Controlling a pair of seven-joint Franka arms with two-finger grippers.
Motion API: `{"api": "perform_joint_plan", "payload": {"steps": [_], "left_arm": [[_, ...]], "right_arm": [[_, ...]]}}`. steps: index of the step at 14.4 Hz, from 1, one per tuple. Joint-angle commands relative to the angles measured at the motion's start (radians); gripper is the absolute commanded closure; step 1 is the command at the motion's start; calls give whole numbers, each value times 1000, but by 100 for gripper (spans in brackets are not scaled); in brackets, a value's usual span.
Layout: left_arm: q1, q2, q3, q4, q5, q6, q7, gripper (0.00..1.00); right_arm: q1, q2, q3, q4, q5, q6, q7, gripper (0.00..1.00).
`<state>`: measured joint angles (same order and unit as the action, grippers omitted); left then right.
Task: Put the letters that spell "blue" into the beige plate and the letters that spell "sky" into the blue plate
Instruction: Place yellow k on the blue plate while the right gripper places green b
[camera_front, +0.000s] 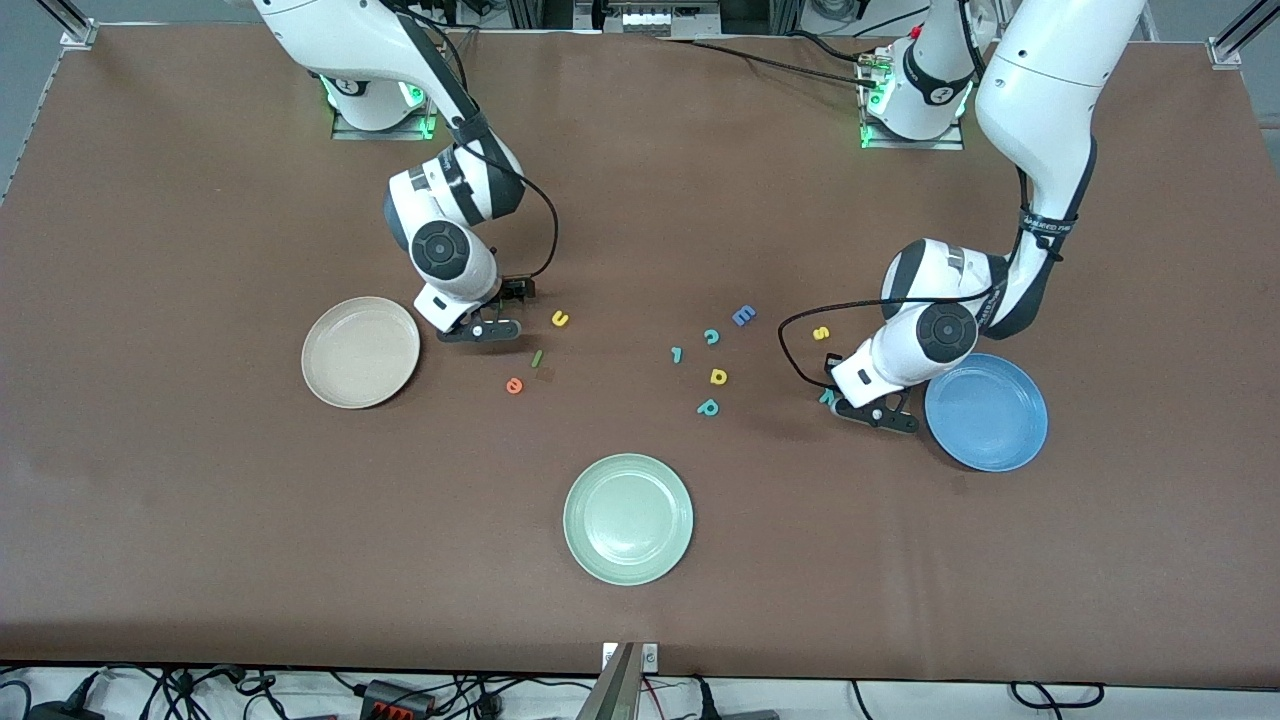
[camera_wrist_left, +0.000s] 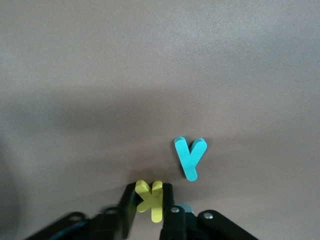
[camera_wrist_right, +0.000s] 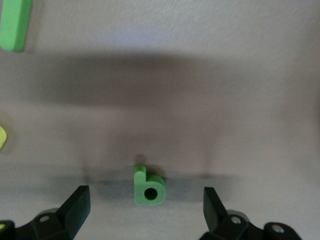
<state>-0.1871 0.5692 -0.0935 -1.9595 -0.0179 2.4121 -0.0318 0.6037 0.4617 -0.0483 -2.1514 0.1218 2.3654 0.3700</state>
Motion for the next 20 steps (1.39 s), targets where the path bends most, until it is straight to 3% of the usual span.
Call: {"api": "perform_joint_plan", "payload": {"steps": [1,2,6,8,10,12,15,17,19,20], "left_arm": [[-6,-12,0,-7,-8,-2,10,89],[-6,-25,1,1,-10,-30,9,91],[18,-83,18,74,-4,-220,9,91],[56,-88,20,125,-1,-312,10,91],[101,-88,20,155,39,-361,29,91],[142,-88,18,157,113,-355,87,89],[217,-59,17,125,113,-268,241,85],[247,-55,17,59,113,-161,309,82],[248,-51,15,50,113,-142,334,69],[247,-51,15,51,113,-145,334,31]], "right_arm": [[18,6,-7,-15,13,17,15,3],[18,6,-5,-15,13,17,15,6],[8,5,-7,-11,13,12,15,40],[7,5,-7,-11,13,12,15,50],[5,6,-7,-10,13,12,15,52],[5,6,-7,-10,13,12,14,65],[5,3,-7,-4,13,6,14,84],[5,-6,-7,-1,13,5,12,85],[4,-35,-13,5,13,3,12,86],[-1,-58,-19,7,13,3,1,86]]}}
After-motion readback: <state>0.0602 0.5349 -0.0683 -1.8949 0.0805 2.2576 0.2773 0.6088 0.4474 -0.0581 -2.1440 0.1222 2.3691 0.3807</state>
